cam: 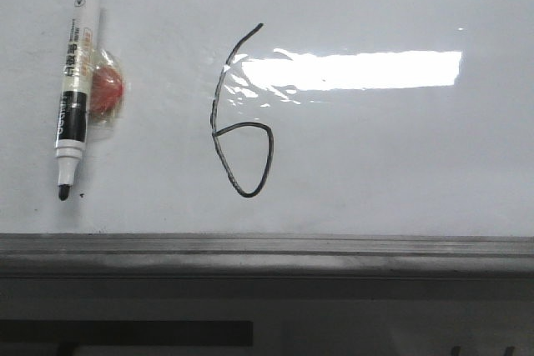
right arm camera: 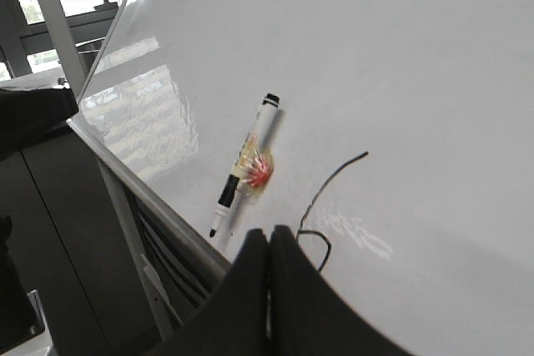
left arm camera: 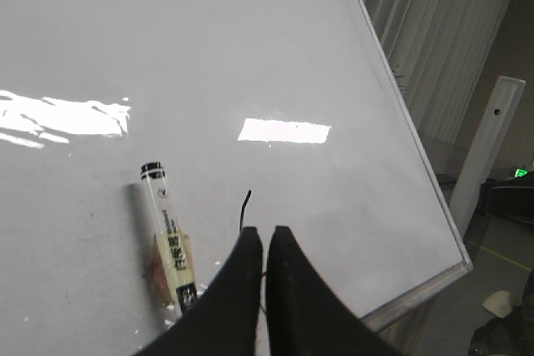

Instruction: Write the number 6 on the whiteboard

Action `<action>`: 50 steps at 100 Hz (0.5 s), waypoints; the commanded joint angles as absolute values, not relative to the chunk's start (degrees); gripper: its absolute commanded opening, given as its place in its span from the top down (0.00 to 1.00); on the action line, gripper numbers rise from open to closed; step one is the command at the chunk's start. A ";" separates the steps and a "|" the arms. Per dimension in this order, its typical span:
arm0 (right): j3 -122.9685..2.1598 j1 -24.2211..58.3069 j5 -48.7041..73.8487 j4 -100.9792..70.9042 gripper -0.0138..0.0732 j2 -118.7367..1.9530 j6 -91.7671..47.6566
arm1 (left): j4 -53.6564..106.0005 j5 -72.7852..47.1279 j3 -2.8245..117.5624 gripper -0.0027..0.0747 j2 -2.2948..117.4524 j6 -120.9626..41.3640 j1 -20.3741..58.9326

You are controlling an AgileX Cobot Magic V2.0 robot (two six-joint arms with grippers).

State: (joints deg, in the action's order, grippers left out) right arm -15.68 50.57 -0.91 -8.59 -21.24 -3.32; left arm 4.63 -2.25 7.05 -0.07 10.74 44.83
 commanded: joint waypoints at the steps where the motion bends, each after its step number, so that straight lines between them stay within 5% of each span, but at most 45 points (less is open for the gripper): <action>1: -13.71 50.31 -6.61 -7.93 0.91 -17.97 -3.66 | 4.18 1.18 6.58 0.99 -1.60 10.76 44.73; 50: -10.30 50.31 -5.41 -7.93 0.91 -14.79 -3.66 | 4.18 1.18 4.59 0.99 -1.88 10.76 44.73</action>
